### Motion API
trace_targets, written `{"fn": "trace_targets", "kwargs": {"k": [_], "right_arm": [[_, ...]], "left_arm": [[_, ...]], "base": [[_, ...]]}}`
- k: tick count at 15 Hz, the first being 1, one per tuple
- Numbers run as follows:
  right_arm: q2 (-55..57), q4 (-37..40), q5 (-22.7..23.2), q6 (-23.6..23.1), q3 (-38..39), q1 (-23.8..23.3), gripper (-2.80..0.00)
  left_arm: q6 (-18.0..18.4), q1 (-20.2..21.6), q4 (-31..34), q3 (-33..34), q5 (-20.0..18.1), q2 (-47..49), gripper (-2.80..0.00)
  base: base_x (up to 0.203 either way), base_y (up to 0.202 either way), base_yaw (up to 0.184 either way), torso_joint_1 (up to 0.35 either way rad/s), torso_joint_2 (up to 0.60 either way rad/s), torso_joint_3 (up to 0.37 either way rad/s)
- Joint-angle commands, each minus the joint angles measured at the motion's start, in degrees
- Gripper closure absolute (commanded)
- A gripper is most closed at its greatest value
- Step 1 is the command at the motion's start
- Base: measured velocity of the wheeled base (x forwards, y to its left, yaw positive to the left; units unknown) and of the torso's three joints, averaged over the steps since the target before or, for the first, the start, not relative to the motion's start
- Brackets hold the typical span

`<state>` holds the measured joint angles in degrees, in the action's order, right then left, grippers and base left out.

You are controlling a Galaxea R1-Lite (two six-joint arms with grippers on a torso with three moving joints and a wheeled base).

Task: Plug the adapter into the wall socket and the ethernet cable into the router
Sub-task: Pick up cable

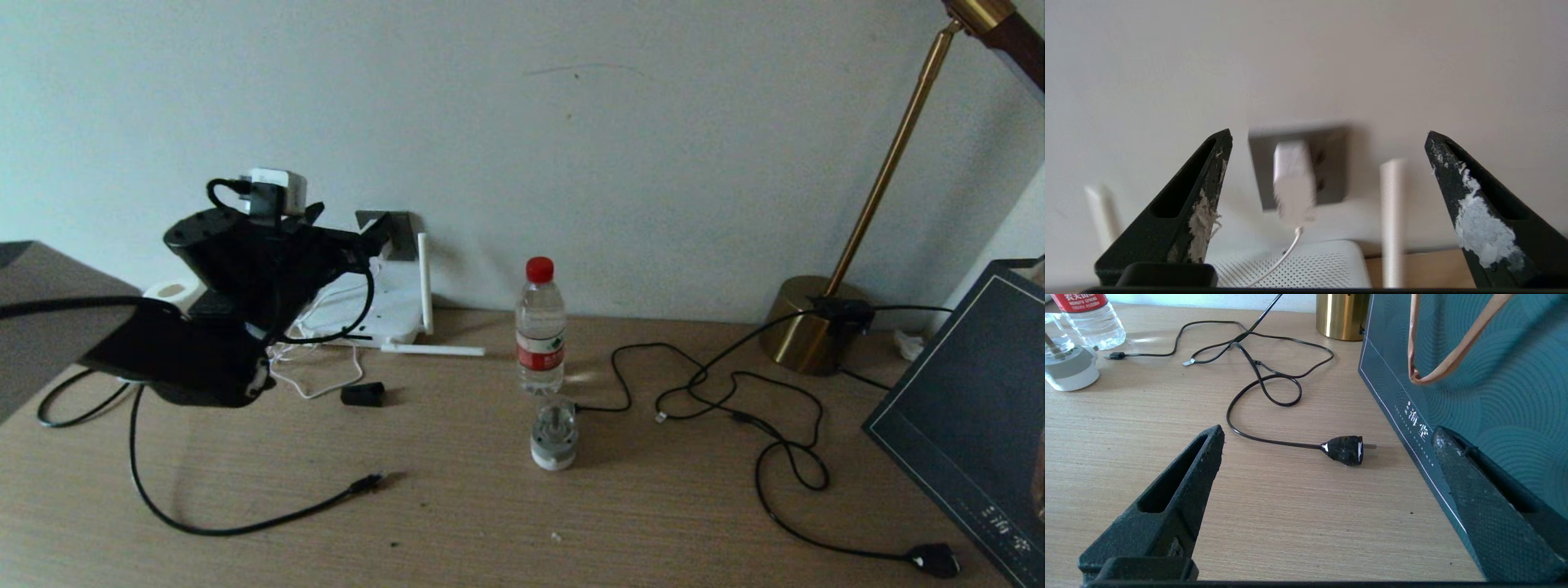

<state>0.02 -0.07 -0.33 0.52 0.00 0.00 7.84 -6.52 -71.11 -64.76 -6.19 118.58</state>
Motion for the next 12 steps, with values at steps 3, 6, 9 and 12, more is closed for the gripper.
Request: {"fn": "trace_targets", "kwargs": {"k": [3,6,9,12], "right_arm": [[0.0,0.0,0.0,0.0,0.0,0.0,-2.80],[0.0,0.0,0.0,0.0,0.0,0.0,-2.80],[0.0,0.0,0.0,0.0,0.0,0.0,-2.80],[0.0,0.0,0.0,0.0,0.0,0.0,-2.80]], "left_arm": [[4.5,-0.1,2.1,12.0,-4.4,-19.5,-2.80],[12.4,0.6,14.5,27.4,-14.9,-34.7,-2.80],[27.4,2.9,30.1,43.8,-22.8,-41.2,-2.80],[37.1,5.7,36.6,48.6,-25.5,-36.3,-2.80]], "base": [[0.000,0.000,0.000,0.000,0.00,0.000],[0.000,0.000,0.000,0.000,0.00,0.000],[0.000,0.000,0.000,0.000,0.00,0.000],[0.000,0.000,0.000,0.000,0.00,0.000]]}}
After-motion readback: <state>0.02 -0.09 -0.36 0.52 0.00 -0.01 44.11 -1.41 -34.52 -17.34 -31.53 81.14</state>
